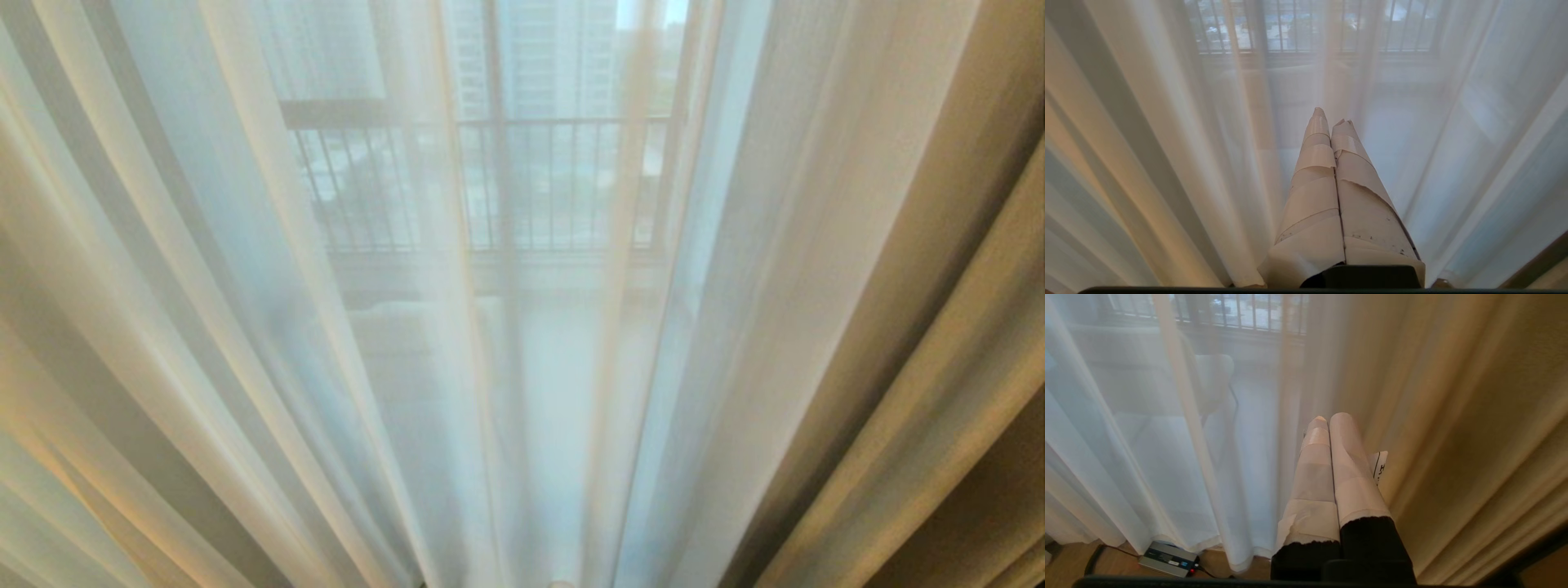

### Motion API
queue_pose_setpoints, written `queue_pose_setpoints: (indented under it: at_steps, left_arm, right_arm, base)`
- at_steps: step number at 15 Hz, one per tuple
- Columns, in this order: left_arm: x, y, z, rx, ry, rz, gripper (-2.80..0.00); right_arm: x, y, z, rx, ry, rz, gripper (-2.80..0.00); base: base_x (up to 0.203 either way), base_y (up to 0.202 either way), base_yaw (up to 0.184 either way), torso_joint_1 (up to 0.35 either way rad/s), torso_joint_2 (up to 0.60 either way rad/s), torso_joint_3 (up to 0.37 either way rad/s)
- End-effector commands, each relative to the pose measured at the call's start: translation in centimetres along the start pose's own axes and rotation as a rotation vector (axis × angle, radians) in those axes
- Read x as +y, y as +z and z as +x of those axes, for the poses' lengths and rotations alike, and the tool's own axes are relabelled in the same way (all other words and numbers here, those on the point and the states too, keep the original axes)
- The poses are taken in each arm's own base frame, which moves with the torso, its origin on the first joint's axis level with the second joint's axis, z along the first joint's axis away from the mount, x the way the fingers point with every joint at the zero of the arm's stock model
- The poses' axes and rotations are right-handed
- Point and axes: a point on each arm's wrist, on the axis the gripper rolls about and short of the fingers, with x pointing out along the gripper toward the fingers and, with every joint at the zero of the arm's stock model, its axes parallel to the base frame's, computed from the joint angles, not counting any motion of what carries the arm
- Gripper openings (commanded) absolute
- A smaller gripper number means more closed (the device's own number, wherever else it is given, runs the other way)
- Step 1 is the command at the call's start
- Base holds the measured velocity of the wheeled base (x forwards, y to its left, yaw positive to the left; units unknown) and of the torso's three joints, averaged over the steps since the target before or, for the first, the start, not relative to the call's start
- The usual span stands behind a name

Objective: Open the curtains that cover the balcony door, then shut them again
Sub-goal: Close the outer curtains on both sides

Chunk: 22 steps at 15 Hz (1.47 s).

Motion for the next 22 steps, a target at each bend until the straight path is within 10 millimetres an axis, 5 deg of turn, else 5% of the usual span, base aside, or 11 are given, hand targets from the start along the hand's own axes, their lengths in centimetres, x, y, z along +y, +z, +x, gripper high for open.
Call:
queue_pose_setpoints:
  at_steps: [1,22]
  left_arm:
    - [0.0,0.0,-0.01,-0.001,0.0,0.001,-2.8]
    - [0.0,0.0,-0.01,-0.001,0.002,0.0,-2.8]
  right_arm:
    - [0.0,-0.01,0.01,0.002,0.0,-0.002,-2.8]
    - [0.0,0.04,0.01,-0.003,0.002,-0.023,-2.8]
  base:
    - [0.0,-0.195,0.001,0.002,0.01,-0.002]
    - [0.0,-0.019,0.0,0.0,0.0,0.0]
